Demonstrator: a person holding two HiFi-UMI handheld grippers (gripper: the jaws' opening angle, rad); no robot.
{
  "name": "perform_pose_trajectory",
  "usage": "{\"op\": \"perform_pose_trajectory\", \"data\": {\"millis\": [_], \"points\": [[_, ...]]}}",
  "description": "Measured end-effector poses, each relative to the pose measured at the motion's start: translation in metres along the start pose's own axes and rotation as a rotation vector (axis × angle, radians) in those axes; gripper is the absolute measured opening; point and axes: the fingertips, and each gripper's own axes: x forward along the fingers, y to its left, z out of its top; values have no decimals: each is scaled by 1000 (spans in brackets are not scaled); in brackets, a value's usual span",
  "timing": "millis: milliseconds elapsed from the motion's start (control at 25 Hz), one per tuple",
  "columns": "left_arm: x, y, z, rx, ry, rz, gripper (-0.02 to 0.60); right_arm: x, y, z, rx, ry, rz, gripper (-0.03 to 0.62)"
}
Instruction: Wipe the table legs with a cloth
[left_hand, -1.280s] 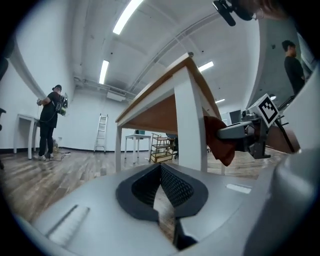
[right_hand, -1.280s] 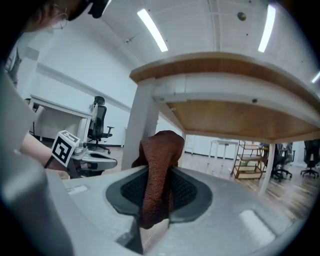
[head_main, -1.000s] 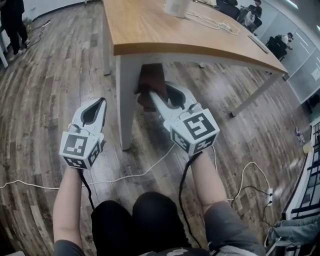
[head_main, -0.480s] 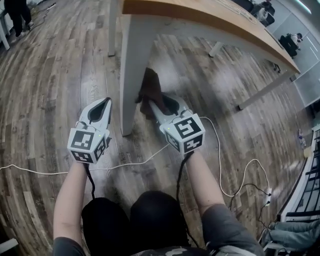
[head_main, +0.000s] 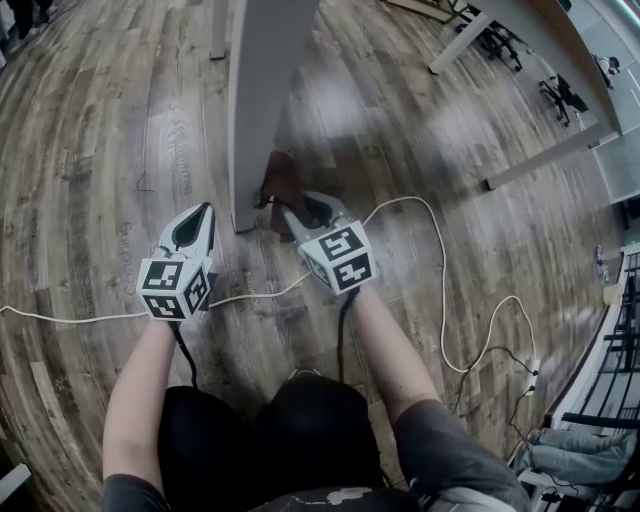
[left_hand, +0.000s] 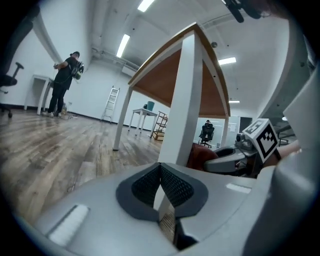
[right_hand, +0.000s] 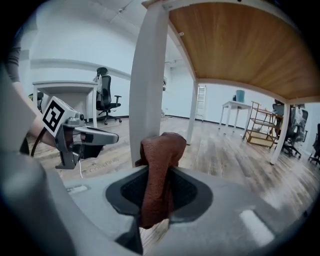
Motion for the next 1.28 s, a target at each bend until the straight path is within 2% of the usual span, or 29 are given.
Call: {"op": "perform_pose_trajectory", "data": {"millis": [320,520,640,840,960,1160,1280], "points": [[-6,22,-54,12,106,26,20,48,20,-95,-5,219,67,89],[-7,23,-66,2,125,23,20,60,24,-123,7,294,74,89],[-6,25,-54,10,112,8,20,54,12,-120,-2,295,46,89],[0,29,-2,72,58,1,20,27,-22,-54,-85,206,-19,91],[-4,21,46,92,4,-9,20,1,-37,15,-220,91,-47,90],[-9,-2,138,186,-97,-53,20,-43,-46,130,-458,-100,-79,91],[-8,-7,185,210,-161,-49,20,-59,-50,179,-599,-163,-110,91]]}}
